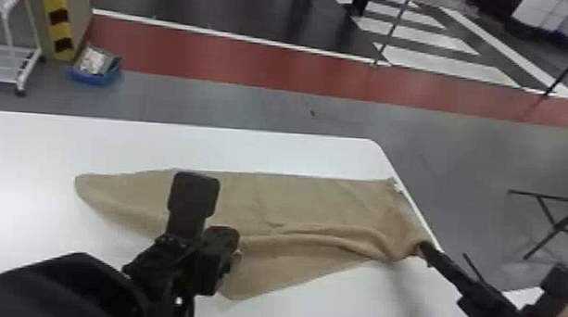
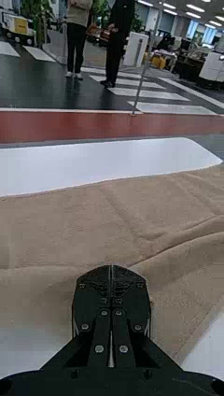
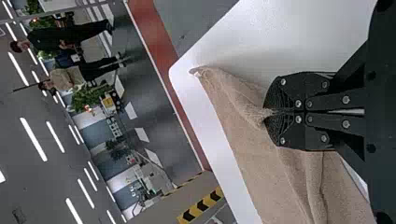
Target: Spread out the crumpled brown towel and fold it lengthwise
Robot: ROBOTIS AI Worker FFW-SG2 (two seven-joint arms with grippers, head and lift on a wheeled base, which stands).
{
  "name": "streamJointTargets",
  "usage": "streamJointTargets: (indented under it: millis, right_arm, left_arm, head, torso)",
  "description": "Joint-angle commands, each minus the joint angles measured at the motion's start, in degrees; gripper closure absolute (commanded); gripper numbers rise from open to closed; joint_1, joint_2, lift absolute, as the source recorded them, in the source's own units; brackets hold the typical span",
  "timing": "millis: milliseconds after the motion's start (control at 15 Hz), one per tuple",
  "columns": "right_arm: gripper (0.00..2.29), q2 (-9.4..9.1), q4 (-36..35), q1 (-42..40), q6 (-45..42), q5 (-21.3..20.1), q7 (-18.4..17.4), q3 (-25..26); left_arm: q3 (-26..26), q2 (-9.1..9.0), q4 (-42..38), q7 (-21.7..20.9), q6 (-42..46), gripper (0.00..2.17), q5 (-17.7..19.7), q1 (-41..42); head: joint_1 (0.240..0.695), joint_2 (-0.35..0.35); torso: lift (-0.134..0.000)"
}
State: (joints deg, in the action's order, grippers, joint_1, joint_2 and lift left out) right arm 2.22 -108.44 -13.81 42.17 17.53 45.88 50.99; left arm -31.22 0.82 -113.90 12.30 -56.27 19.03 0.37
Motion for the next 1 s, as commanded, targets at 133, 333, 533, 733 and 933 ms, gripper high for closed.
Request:
streamJointTargets:
  millis: [133,333,533,733,933]
  right_arm:
    - [1.45,-0.64,-0.20,-0.25,0.15,0.14,0.00,-0.10]
    - [1.45,-0.64,0.15,-0.25,-0.20,0.93,0.17,0.34]
    - [1.45,-0.28,0.86,-0.25,-0.20,0.93,0.61,1.04]
    - [1.45,-0.20,0.86,-0.25,-0.20,0.84,0.61,0.87]
    - [1.45,-0.28,0.86,0.02,-0.20,0.67,0.26,-0.37]
  left_arm:
    - [-6.04,-0.97,5.62,0.53,2.87,1.79,-2.95,-2.30]
    - [-6.74,-0.97,5.97,0.89,3.75,1.79,-3.65,-1.95]
    - [-4.46,-0.90,-4.67,1.15,3.40,1.78,-3.83,3.15]
    - [0.64,8.32,-18.11,3.96,2.17,1.73,-6.02,11.32]
    - [6.70,12.89,-25.41,3.52,0.59,1.73,-5.94,20.20]
  head:
    - [0.695,-0.350]
    - [0.695,-0.350]
    - [0.695,-0.350]
    - [0.695,-0.350]
    - [0.695,-0.350]
  torso:
    - [-0.125]
    - [-0.125]
    - [-0.125]
    - [-0.125]
    - [-0.125]
